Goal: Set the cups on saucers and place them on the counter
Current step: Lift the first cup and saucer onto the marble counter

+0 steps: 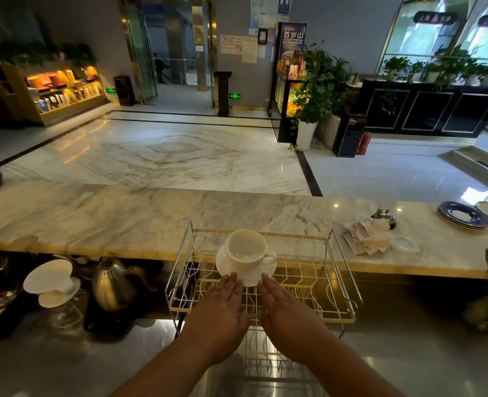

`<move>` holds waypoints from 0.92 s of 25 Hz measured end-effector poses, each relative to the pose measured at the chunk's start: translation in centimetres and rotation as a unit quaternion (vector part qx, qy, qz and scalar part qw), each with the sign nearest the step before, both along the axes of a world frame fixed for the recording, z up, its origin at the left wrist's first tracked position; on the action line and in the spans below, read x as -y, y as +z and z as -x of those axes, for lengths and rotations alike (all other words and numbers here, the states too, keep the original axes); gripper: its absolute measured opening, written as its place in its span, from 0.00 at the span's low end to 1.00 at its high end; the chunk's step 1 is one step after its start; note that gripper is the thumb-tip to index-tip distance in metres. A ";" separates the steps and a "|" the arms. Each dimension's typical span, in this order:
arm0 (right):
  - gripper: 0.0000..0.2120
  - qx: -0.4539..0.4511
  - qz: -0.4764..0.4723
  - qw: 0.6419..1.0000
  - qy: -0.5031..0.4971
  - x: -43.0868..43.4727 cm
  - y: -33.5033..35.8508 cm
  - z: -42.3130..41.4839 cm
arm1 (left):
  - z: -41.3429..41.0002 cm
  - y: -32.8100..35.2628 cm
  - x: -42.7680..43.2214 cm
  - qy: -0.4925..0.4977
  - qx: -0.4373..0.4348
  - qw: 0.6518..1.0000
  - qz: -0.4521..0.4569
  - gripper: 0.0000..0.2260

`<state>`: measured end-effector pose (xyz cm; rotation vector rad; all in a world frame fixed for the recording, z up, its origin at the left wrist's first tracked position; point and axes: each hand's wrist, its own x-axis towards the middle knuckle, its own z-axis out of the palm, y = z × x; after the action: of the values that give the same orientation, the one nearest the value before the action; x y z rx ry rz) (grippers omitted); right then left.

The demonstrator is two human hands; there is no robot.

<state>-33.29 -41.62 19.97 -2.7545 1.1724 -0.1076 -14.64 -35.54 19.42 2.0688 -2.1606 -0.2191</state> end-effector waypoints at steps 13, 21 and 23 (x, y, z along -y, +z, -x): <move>0.32 0.007 -0.013 1.000 0.013 3.5 -0.3 -4.8 | -3.8 0.5 2.7 0.048 0.009 0.999 -0.011 0.32; 0.31 0.004 -0.013 1.000 0.018 4.4 -0.6 -6.3 | -4.7 0.4 3.0 0.061 -0.011 0.998 -0.003 0.33; 0.31 0.004 -0.012 1.000 0.017 4.4 -0.7 -6.4 | -4.8 0.4 3.0 0.062 -0.011 0.998 0.004 0.33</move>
<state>-26.86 -45.99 19.27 -2.7487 1.1175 -0.0999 -9.85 -38.56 19.79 2.1751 -2.0091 -0.2174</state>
